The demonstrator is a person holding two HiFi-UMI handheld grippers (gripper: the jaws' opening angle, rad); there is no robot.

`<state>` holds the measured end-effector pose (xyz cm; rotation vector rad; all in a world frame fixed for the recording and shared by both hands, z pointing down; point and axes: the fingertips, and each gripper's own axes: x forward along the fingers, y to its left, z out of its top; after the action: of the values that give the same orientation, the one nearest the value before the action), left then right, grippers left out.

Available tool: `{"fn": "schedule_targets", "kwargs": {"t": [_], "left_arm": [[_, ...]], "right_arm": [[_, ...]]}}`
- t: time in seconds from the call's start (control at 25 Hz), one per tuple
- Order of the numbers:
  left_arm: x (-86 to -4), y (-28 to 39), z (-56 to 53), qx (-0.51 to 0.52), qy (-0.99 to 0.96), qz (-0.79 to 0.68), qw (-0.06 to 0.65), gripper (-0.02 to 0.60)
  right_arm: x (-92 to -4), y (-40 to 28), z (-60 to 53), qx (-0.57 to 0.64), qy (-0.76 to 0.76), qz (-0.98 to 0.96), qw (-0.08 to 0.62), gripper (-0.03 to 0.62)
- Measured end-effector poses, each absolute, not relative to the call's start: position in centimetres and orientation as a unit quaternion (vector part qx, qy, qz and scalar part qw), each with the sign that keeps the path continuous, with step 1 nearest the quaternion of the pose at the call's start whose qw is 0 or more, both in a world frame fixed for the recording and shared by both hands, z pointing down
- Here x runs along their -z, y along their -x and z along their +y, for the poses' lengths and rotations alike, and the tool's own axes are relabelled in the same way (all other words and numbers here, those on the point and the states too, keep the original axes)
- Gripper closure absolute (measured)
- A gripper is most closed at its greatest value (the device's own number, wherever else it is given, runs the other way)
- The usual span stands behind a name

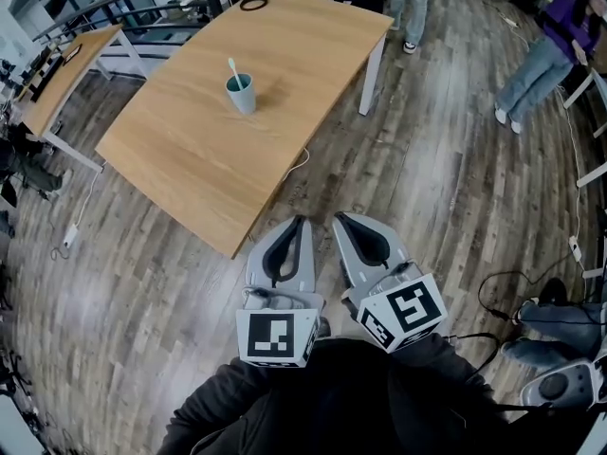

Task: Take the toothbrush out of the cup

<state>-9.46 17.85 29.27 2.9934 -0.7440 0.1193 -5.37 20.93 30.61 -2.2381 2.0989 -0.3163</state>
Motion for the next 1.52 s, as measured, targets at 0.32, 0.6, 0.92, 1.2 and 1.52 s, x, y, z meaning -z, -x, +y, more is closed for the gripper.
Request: {"fn": "schedule_targets", "kwargs": {"t": [0.32, 0.6, 0.92, 1.2, 1.52], "left_arm": [[-30.2, 2.1, 13.7, -0.065, -0.96, -0.269, 0.03, 0.573], [-30.0, -3.9, 10.7, -0.074, -0.952, -0.297, 0.018, 0.574], [-30.1, -5.3, 7.4, -0.081, -0.934, -0.349, 0.019, 0.574], [-32.3, -3.3, 4.2, -0.085, -0.915, -0.393, 0.048, 0.574], [-32.2, -2.7, -2.7, -0.063, -0.901, -0.426, 0.057, 0.572]], "right_arm": [[-31.3, -1.9, 16.4, 0.118, 0.699, 0.704, 0.036, 0.594], [-31.3, -7.3, 12.5, 0.124, 0.665, 0.735, 0.045, 0.594], [-31.4, -9.1, 8.7, 0.129, 0.625, 0.768, 0.049, 0.594], [-33.2, -6.8, 5.2, 0.134, 0.584, 0.801, 0.025, 0.594], [-33.4, -6.9, -1.5, 0.131, 0.567, 0.813, 0.012, 0.594]]}}
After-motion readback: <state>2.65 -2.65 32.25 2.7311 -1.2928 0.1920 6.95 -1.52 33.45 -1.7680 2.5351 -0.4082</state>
